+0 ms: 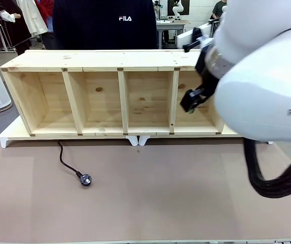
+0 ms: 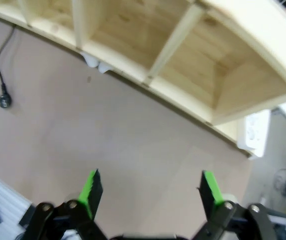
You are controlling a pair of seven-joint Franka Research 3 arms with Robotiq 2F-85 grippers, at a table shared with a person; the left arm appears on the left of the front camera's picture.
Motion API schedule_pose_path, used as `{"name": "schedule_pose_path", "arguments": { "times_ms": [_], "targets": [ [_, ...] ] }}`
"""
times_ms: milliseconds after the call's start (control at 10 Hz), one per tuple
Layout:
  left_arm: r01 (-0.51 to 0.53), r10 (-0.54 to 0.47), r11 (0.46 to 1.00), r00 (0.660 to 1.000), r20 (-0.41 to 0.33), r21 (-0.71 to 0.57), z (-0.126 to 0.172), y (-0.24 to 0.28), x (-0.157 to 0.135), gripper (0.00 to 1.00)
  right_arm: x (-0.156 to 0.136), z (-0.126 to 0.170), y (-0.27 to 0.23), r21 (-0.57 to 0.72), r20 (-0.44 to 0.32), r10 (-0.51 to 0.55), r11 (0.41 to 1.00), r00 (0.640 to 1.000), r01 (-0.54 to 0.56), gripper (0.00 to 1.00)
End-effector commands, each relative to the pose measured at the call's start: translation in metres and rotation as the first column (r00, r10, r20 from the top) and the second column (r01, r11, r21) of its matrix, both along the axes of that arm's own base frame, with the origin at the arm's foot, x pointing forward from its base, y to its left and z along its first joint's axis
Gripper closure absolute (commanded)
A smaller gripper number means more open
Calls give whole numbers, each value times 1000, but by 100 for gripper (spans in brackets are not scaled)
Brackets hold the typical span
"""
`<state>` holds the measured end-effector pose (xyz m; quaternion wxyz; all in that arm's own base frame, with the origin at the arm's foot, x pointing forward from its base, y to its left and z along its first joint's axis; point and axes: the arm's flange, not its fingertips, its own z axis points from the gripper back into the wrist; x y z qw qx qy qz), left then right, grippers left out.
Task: Perform cable management.
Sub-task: When the cord part of the Power Cable appears at the lower middle area of the table and stops, grasp the cord part of the Power Cable.
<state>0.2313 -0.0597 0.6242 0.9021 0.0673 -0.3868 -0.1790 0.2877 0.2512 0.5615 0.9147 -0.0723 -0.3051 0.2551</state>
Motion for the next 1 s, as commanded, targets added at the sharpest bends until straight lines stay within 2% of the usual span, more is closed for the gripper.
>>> {"name": "schedule_pose_path", "arguments": {
  "times_ms": [0, 300, 600, 900],
  "targets": [
    [-2, 2, 1000, 1000, 3, 1, 1, 0, 0, 0, 16, -9, 42, 47, -48, 20, 999, 999, -18, 0],
    [-2, 2, 1000, 1000, 3, 1, 1, 0, 0, 0, 32, -36, 96, 104, -85, 58, 993, 995, -49, 0],
    [-2, 2, 1000, 1000, 3, 1, 1, 0, 0, 0, 45, -75, 155, 112, -117, 119, 988, 986, -106, 0],
    [-2, 2, 1000, 1000, 3, 1, 1, 0, 0, 0, 57, -111, 195, 129, -159, 134, 985, 978, -114, 0]
  ]
}}
